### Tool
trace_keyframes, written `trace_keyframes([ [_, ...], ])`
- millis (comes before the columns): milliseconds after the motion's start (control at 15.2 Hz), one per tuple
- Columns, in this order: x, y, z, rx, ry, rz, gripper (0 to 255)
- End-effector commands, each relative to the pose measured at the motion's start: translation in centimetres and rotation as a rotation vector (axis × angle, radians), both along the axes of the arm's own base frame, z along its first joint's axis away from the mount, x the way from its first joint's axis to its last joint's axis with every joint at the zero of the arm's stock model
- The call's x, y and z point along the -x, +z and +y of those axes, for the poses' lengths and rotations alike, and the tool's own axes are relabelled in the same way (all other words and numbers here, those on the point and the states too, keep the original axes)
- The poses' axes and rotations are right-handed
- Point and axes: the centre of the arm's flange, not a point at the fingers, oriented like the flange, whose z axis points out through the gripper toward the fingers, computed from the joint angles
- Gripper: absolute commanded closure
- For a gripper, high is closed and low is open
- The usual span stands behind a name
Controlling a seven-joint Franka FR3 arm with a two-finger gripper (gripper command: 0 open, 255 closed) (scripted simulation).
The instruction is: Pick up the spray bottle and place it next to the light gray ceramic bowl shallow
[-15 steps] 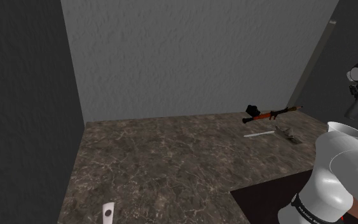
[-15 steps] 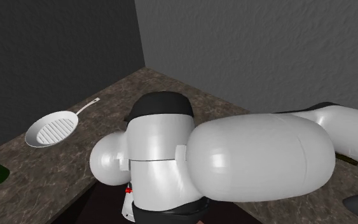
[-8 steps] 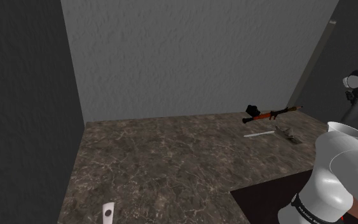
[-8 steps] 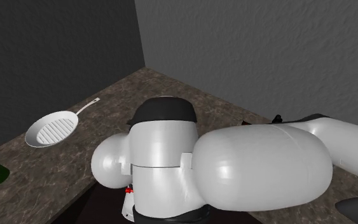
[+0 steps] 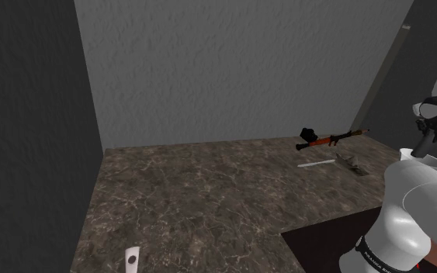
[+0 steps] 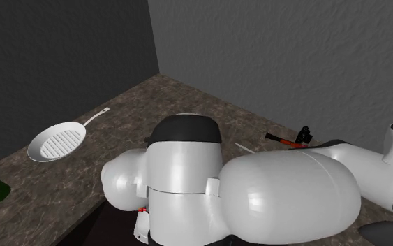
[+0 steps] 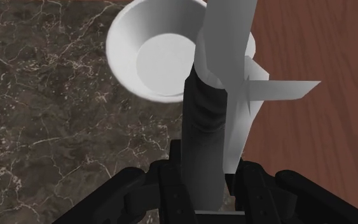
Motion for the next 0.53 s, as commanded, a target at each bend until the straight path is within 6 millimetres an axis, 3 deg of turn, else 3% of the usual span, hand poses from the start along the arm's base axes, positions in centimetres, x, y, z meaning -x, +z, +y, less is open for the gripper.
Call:
trace_keyframes([
  [0, 0.1, -1.0, 0.0, 0.000, 0.000, 0.000, 255],
  [462, 0.1, -4.7, 0.0, 0.000, 0.000, 0.000, 255],
])
